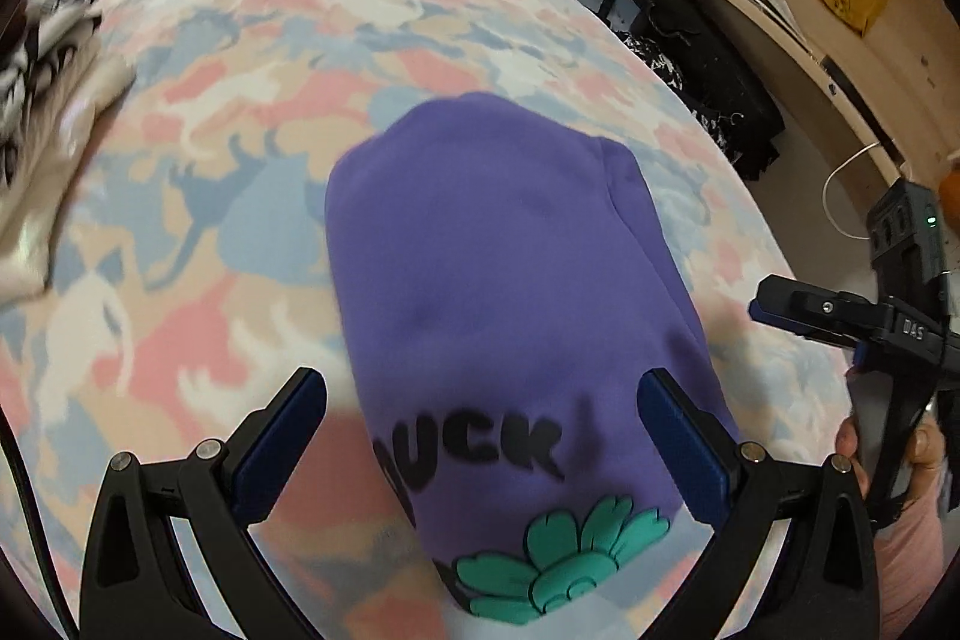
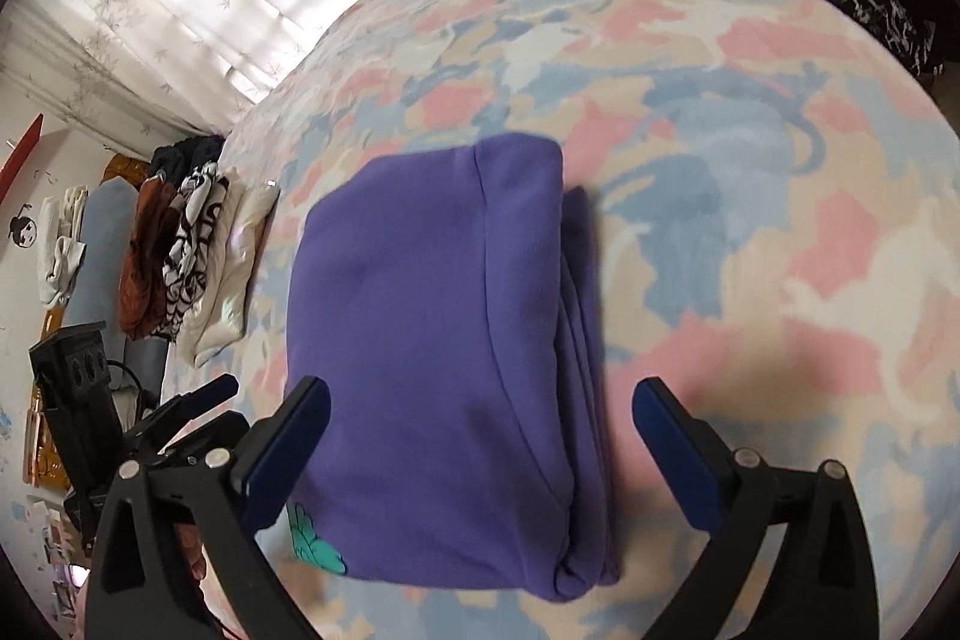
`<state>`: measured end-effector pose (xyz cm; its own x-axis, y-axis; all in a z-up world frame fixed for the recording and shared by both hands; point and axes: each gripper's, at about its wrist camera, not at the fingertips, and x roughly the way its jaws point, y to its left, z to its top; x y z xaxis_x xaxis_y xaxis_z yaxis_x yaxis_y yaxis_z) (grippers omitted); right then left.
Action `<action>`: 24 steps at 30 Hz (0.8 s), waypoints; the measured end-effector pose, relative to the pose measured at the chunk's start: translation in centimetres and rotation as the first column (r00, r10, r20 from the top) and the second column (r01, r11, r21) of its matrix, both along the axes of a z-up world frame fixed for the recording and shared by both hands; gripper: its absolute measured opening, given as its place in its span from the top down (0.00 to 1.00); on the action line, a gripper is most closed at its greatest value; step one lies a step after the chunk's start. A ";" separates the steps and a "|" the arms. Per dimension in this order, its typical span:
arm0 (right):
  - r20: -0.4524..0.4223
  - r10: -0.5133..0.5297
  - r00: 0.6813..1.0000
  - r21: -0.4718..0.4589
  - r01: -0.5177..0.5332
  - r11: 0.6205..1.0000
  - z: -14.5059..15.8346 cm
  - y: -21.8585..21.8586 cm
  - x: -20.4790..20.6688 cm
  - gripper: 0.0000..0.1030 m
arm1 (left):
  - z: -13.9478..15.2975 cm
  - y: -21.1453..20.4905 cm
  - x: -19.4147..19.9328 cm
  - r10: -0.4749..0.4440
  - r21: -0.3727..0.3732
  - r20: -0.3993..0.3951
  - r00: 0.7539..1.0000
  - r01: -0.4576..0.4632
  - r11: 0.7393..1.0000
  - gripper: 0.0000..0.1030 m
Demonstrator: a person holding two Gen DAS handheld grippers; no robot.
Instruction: Fold large clothes
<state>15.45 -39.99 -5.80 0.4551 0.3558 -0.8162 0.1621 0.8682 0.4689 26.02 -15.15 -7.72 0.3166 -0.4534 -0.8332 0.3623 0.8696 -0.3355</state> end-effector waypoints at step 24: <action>-0.061 0.086 0.994 0.181 -0.073 0.981 -9.8 -0.1 2.5 0.02 | -7.5 0.1 0.9 0.040 -0.204 -0.082 0.996 -0.056 0.977 0.00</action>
